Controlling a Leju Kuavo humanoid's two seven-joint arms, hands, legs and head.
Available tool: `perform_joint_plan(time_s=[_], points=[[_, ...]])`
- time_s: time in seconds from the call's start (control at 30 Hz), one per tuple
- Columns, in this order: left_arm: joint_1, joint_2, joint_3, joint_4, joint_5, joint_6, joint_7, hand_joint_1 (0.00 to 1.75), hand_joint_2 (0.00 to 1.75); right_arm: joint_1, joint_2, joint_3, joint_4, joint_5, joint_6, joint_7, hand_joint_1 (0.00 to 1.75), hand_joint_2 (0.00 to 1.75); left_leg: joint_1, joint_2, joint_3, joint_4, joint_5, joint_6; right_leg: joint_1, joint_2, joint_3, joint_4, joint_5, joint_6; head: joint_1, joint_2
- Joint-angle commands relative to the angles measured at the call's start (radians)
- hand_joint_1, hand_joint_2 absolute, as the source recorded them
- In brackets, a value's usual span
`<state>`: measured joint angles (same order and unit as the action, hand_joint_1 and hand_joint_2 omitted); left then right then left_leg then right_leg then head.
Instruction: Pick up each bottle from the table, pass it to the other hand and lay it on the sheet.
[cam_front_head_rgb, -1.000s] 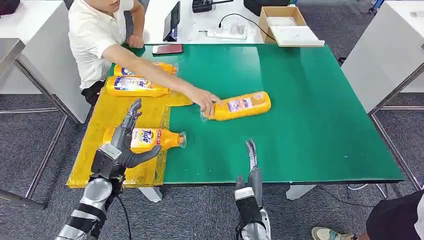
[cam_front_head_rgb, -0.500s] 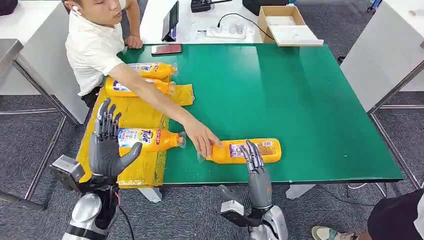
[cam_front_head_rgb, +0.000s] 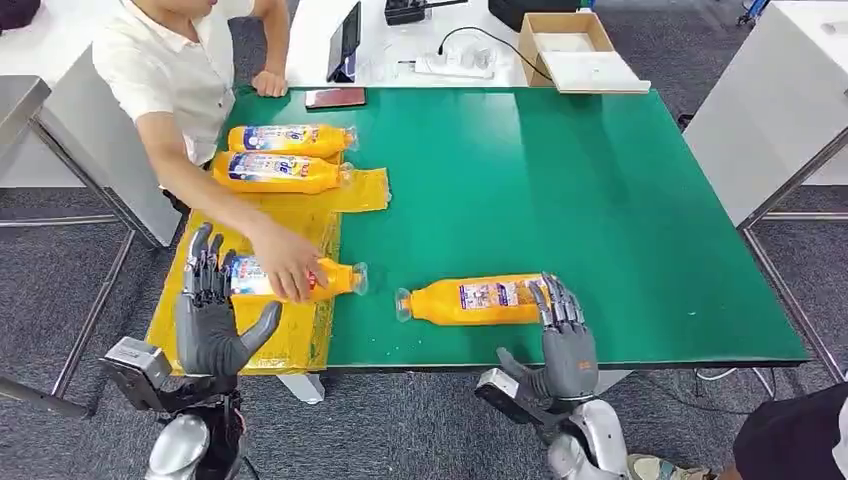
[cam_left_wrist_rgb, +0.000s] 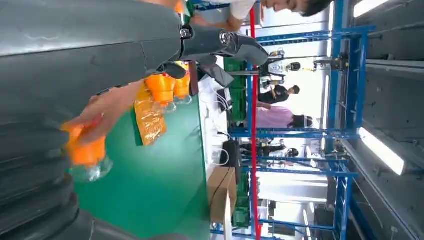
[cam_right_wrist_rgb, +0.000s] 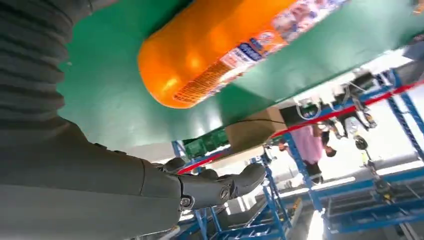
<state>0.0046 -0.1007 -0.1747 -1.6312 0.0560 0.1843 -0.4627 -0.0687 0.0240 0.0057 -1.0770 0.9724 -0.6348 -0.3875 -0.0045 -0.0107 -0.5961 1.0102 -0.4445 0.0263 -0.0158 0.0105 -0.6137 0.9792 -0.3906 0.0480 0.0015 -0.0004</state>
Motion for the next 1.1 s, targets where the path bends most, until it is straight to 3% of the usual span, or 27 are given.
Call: perform_joint_plan(time_s=[0.03,0.17,0.57,0.77,0.9,1.1], points=[[-0.026,-0.006,-0.016,0.005,-0.047,0.021,-0.002,0.0,1.75,-0.171,-0.064,0.086,0.233,0.054,0.005,0.094,0.0,1.75,0.001,0.003,0.003,0.0,-0.001,-0.001,0.001,0.001,0.003,-0.001,0.0,-0.001,0.0,0.0],[-0.027,-0.007,0.002,0.01,-0.041,0.024,0.016,0.0,1.75,-0.206,-0.07,0.117,0.287,0.064,0.092,0.142,0.0,1.75,0.001,0.002,0.003,0.0,-0.001,-0.001,0.001,0.001,0.002,-0.001,0.0,-0.001,0.0,0.0],[-0.089,-0.01,-0.036,0.079,-0.063,0.03,0.093,0.0,1.75,-0.324,-0.039,0.192,0.46,0.05,0.2,0.159,0.0,1.75,0.001,0.002,0.003,0.0,0.0,-0.001,0.001,0.0,0.002,-0.001,0.0,-0.001,0.0,0.0],[-0.101,-0.009,-0.051,0.123,-0.071,0.051,0.154,0.0,1.75,-0.347,-0.039,0.239,0.527,0.087,0.252,0.255,0.0,1.75,0.0,0.001,0.004,-0.001,0.0,-0.001,0.001,0.0,0.004,-0.001,0.0,-0.001,0.0,0.0],[-0.097,-0.009,-0.051,0.121,-0.071,0.051,0.154,0.0,1.75,-0.352,-0.041,0.241,0.53,0.091,0.256,0.264,0.0,1.75,0.0,0.001,0.004,-0.001,0.0,0.0,0.001,-0.001,0.003,-0.001,0.0,-0.001,0.0,0.0],[-0.099,-0.017,-0.053,0.117,-0.077,0.045,0.175,0.0,1.75,-0.405,-0.048,0.263,0.612,0.118,0.41,0.384,0.0,1.75,0.001,0.002,0.008,-0.001,0.0,-0.001,0.001,-0.001,0.007,-0.002,0.0,-0.002,0.0,0.0]])
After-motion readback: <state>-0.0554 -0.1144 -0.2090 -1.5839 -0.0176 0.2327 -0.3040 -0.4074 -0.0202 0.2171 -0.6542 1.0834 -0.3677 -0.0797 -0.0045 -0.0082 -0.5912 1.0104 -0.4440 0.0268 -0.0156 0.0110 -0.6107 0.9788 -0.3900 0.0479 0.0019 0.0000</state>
